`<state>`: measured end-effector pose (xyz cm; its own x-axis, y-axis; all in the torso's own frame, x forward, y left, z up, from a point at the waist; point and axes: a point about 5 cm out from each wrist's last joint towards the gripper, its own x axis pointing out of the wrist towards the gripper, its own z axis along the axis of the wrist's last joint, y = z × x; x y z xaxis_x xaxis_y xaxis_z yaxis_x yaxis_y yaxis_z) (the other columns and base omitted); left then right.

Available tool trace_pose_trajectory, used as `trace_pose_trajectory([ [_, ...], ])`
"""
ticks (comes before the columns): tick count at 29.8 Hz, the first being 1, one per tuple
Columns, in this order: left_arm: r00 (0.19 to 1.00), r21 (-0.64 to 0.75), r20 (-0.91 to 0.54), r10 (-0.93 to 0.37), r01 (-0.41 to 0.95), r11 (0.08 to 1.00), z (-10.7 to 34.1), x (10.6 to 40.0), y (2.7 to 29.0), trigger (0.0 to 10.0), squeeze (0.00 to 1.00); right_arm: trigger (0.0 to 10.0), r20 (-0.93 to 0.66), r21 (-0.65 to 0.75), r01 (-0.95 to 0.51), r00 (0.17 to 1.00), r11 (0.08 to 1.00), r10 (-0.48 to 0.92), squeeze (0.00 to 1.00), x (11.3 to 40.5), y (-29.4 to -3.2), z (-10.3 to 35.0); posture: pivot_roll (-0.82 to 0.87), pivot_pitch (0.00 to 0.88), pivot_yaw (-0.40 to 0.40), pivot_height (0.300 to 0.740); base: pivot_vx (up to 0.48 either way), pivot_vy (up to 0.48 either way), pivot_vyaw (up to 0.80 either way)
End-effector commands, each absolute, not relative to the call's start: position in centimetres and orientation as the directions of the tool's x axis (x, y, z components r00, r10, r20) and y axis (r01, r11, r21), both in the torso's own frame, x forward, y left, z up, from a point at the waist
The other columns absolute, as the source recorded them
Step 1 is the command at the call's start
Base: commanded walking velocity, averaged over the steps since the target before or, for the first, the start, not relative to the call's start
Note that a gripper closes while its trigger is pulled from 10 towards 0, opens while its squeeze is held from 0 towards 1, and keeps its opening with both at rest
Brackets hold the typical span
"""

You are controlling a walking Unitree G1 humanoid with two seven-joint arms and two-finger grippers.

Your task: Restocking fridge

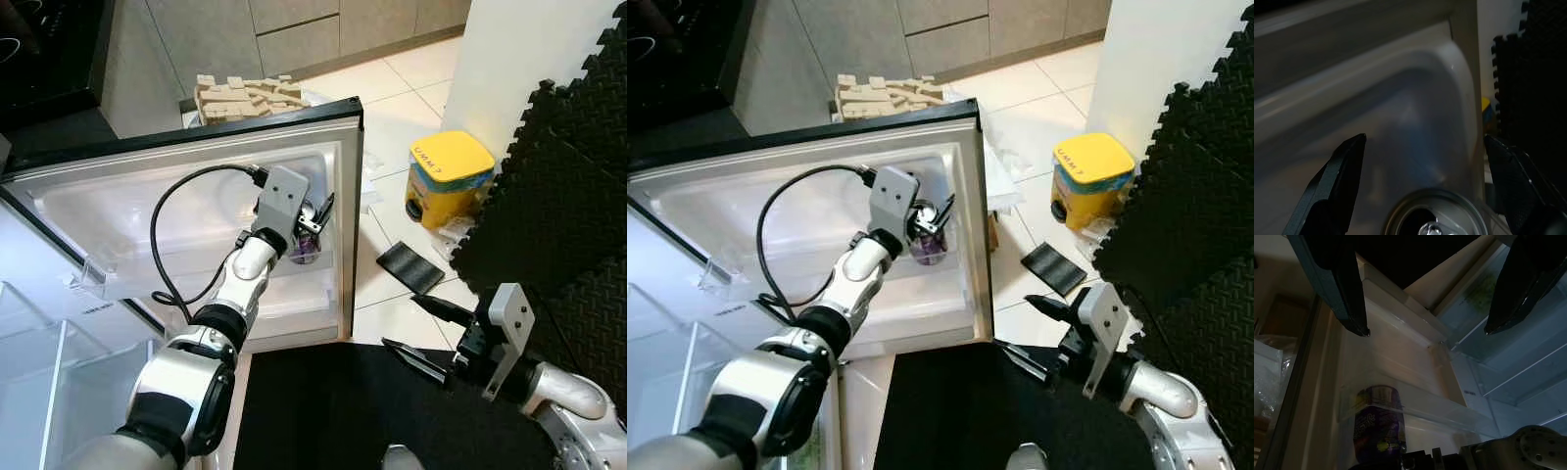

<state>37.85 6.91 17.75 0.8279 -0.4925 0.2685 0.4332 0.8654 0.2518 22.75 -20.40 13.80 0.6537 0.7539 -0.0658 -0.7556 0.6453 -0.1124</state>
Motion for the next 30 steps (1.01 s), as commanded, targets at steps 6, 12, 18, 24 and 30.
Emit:
trace_pose_trajectory([
  [6, 0.847, 0.238, 0.336, -0.412, 0.347, 0.907, 17.7, 37.5, 10.8, 10.0, 0.0, 10.0, -0.083, -0.099, -0.767, 0.641, 0.634, 0.763, 0.0, 22.9, -20.5, 13.4, -0.16, 0.173, 0.135, 0.74, 0.0, 0.0, 0.0],
  [12, 0.853, 0.25, 0.365, -0.373, 0.296, 0.922, 17.7, 37.1, 13.0, 10.0, 0.0, 10.0, -0.082, -0.104, -0.766, 0.642, 0.634, 0.762, 0.0, 23.3, -20.6, 13.4, -0.15, 0.161, 0.128, 0.74, 0.0, 0.0, 0.0],
  [18, 0.872, 0.264, 0.362, -0.33, 0.244, 0.933, 16.7, 36.0, 15.6, 10.0, 0.0, 10.0, -0.081, -0.114, -0.761, 0.647, 0.638, 0.758, 0.0, 23.9, -20.9, 13.5, -0.13, 0.143, 0.118, 0.74, 0.0, 0.0, 0.0],
  [24, 0.861, 0.231, 0.329, -0.389, 0.326, 0.917, 15.1, 34.2, 17.1, 10.0, 0.0, 10.0, -0.084, -0.115, -0.756, 0.654, 0.645, 0.752, 0.0, 24.5, -21.3, 13.3, -0.12, 0.122, 0.105, 0.74, 0.0, 0.0, 0.0],
  [30, 0.823, 0.173, 0.254, -0.508, 0.478, 0.861, 13.2, 31.8, 18.4, 10.0, 0.0, 10.0, -0.094, -0.096, -0.739, 0.673, 0.667, 0.733, 0.0, 25.2, -22.2, 12.6, -0.11, 0.096, 0.099, 0.74, 0.0, 0.0, 0.0],
])
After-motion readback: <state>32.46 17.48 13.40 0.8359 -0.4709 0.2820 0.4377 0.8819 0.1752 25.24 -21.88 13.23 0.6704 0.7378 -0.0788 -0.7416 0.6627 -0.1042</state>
